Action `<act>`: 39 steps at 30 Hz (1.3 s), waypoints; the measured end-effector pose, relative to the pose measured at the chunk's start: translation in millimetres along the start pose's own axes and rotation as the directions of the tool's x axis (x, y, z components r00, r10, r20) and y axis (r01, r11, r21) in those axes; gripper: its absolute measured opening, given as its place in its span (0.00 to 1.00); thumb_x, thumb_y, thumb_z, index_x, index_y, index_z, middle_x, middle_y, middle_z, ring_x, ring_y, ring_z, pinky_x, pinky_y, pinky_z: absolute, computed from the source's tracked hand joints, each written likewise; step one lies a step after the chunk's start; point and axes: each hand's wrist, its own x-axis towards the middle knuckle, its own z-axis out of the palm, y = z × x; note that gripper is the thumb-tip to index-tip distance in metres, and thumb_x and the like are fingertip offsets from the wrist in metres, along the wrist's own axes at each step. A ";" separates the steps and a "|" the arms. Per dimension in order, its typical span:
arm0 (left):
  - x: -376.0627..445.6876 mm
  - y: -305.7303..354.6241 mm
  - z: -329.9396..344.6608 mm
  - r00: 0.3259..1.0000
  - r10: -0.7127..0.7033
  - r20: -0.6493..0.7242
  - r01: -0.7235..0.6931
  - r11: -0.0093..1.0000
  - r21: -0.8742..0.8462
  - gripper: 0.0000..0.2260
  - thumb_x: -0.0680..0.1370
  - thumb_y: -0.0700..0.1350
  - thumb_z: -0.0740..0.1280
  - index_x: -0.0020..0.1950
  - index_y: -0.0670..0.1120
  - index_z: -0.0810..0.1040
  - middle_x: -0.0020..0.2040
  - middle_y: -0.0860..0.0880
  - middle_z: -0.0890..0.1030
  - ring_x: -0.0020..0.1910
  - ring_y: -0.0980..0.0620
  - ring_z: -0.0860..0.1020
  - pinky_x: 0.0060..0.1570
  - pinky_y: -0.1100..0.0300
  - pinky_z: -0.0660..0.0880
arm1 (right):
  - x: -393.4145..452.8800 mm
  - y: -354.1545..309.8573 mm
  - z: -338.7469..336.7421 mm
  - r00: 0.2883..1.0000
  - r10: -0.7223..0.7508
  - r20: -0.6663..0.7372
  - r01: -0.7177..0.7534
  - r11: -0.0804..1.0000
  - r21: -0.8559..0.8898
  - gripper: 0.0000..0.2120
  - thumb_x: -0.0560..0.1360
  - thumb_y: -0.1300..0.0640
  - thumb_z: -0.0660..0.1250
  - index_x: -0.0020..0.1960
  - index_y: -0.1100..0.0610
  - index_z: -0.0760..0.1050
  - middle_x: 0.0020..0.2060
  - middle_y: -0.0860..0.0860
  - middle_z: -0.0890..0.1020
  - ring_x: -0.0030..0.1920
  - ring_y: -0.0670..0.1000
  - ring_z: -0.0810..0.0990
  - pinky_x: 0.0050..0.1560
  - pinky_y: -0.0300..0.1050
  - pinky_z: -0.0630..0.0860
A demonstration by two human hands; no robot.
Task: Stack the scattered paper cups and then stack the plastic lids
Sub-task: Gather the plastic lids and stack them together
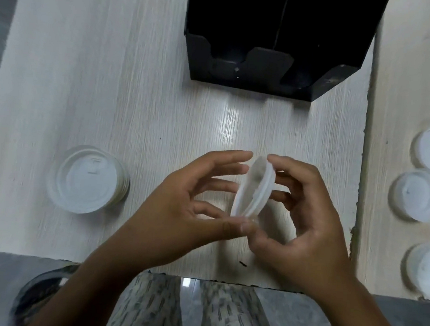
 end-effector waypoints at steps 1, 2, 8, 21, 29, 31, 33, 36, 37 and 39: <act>-1.3 0.6 0.5 1.000 0.004 -0.022 -0.003 1.000 0.027 0.37 0.68 0.50 0.82 0.74 0.59 0.72 0.68 0.59 0.79 0.66 0.54 0.79 0.53 0.56 0.84 | -1.5 -1.1 -0.3 1.000 0.020 -0.001 -0.020 1.000 0.017 0.36 0.70 0.52 0.79 0.73 0.50 0.67 0.69 0.48 0.74 0.69 0.55 0.76 0.62 0.46 0.79; -2.1 1.0 0.4 0.999 0.019 -0.046 -0.016 0.998 0.057 0.38 0.67 0.52 0.82 0.74 0.58 0.72 0.68 0.59 0.79 0.66 0.54 0.79 0.52 0.58 0.83 | -3.1 -2.5 -1.5 0.999 0.035 0.004 -0.035 0.999 0.031 0.36 0.69 0.54 0.80 0.73 0.50 0.68 0.68 0.47 0.75 0.69 0.55 0.77 0.61 0.46 0.79; -29.0 20.7 -11.8 0.976 0.160 -0.147 -0.083 0.899 0.430 0.41 0.62 0.64 0.82 0.72 0.63 0.71 0.65 0.67 0.77 0.62 0.58 0.78 0.55 0.63 0.79 | -4.2 -25.1 -6.2 0.995 0.079 0.067 -0.087 0.986 0.139 0.32 0.70 0.54 0.76 0.71 0.51 0.70 0.67 0.48 0.78 0.69 0.57 0.76 0.57 0.48 0.81; -111.1 40.4 -113.2 0.894 0.288 -0.343 -0.011 0.780 0.625 0.40 0.65 0.65 0.76 0.75 0.59 0.69 0.69 0.62 0.76 0.63 0.51 0.78 0.51 0.59 0.78 | 55.6 -81.1 92.6 0.955 -0.081 0.285 0.098 0.994 -0.043 0.35 0.68 0.47 0.80 0.72 0.46 0.70 0.62 0.42 0.76 0.61 0.54 0.78 0.50 0.44 0.79; -114.0 -8.5 -146.7 0.922 0.213 -0.322 0.022 0.805 0.593 0.40 0.65 0.63 0.81 0.74 0.60 0.68 0.70 0.65 0.74 0.69 0.56 0.74 0.65 0.68 0.69 | 65.2 -61.7 134.8 0.933 -0.083 0.350 0.166 0.962 -0.215 0.33 0.69 0.43 0.78 0.70 0.47 0.71 0.62 0.45 0.73 0.60 0.45 0.76 0.55 0.30 0.71; -107.4 -16.7 -148.3 0.934 0.219 -0.284 -0.002 0.794 0.608 0.39 0.65 0.61 0.81 0.73 0.60 0.69 0.70 0.65 0.73 0.70 0.58 0.72 0.66 0.66 0.69 | 65.4 -55.6 135.6 0.936 -0.076 0.344 0.171 0.952 -0.255 0.33 0.68 0.44 0.78 0.69 0.48 0.71 0.61 0.46 0.73 0.59 0.43 0.75 0.56 0.29 0.70; -101.2 -22.2 -150.0 0.945 0.220 -0.244 -0.015 0.771 0.637 0.38 0.65 0.60 0.79 0.73 0.58 0.71 0.70 0.65 0.73 0.70 0.61 0.71 0.67 0.65 0.68 | 64.0 -48.5 135.8 0.937 -0.068 0.342 0.174 0.941 -0.290 0.34 0.68 0.46 0.80 0.69 0.50 0.71 0.61 0.46 0.73 0.59 0.42 0.74 0.56 0.29 0.70; -93.5 -26.0 -152.5 0.951 0.210 -0.229 -0.008 0.754 0.657 0.37 0.66 0.60 0.79 0.73 0.55 0.74 0.70 0.63 0.74 0.70 0.62 0.70 0.68 0.63 0.68 | 61.3 -41.0 137.1 0.946 -0.041 0.320 0.141 0.944 -0.297 0.34 0.68 0.49 0.82 0.69 0.49 0.70 0.61 0.46 0.73 0.57 0.45 0.76 0.53 0.31 0.73; -91.5 -26.4 -153.0 0.950 0.214 -0.227 -0.008 0.744 0.668 0.37 0.66 0.60 0.79 0.73 0.55 0.74 0.70 0.62 0.74 0.71 0.62 0.70 0.69 0.62 0.69 | 61.0 -39.4 137.8 0.950 -0.038 0.310 0.134 0.946 -0.296 0.35 0.68 0.50 0.82 0.69 0.50 0.70 0.61 0.46 0.73 0.57 0.46 0.76 0.52 0.32 0.73; -88.8 -25.5 -154.1 0.951 0.213 -0.223 -0.002 0.727 0.687 0.37 0.65 0.60 0.79 0.73 0.55 0.74 0.70 0.61 0.75 0.70 0.62 0.70 0.69 0.62 0.70 | 60.6 -37.0 139.6 0.954 -0.040 0.296 0.131 0.946 -0.297 0.35 0.68 0.52 0.82 0.70 0.51 0.71 0.61 0.46 0.74 0.58 0.46 0.76 0.52 0.32 0.74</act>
